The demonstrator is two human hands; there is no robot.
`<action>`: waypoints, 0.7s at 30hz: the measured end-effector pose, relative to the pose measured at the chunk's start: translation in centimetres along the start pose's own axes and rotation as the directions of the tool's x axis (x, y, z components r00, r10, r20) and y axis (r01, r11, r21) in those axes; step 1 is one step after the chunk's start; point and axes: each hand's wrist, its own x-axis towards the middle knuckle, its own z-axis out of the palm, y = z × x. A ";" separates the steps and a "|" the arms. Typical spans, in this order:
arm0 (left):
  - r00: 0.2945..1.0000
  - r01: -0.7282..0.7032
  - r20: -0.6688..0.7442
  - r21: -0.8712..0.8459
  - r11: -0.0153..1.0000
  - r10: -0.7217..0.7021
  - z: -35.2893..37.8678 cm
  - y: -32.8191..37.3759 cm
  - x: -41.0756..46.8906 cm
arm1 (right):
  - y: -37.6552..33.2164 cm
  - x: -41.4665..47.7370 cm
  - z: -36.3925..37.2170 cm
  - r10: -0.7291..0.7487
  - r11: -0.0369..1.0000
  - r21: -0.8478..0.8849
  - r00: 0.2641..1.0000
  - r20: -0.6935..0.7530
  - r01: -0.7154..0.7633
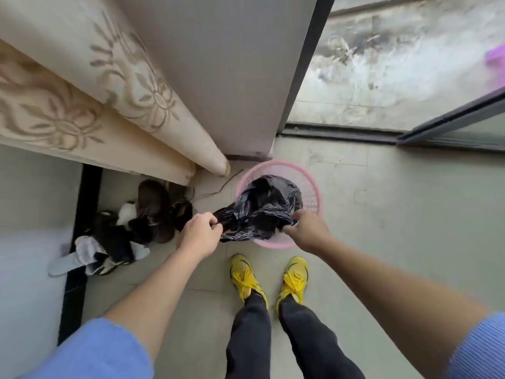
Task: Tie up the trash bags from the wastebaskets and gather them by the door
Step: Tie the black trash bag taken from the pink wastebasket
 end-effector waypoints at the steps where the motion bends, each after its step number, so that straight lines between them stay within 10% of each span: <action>1: 0.999 0.011 -0.036 -0.038 0.999 -0.013 1.1 -0.5 1.7 | 0.5 1.8 1.8 0.084 0.988 0.132 0.996 0.020 -0.086; 6: 0.988 0.099 -0.094 -0.252 0.963 -0.126 6.5 -2.2 10.7 | 2.5 10.4 7.9 0.392 0.652 0.599 0.883 0.259 -0.465; 10: 0.956 0.291 0.174 -0.471 0.833 -0.235 10.0 -2.9 15.3 | 2.3 15.5 11.0 0.428 0.431 0.746 0.843 0.325 -0.507; 13: 0.916 0.359 0.353 -0.501 0.788 -0.192 12.1 -3.9 15.2 | 2.1 17.3 12.6 0.474 0.428 0.739 0.825 0.307 -0.521; 21: 0.992 0.127 0.058 -0.368 0.921 -0.113 11.9 -3.8 11.2 | 3.9 15.1 10.2 0.564 0.552 0.709 0.823 0.069 -0.438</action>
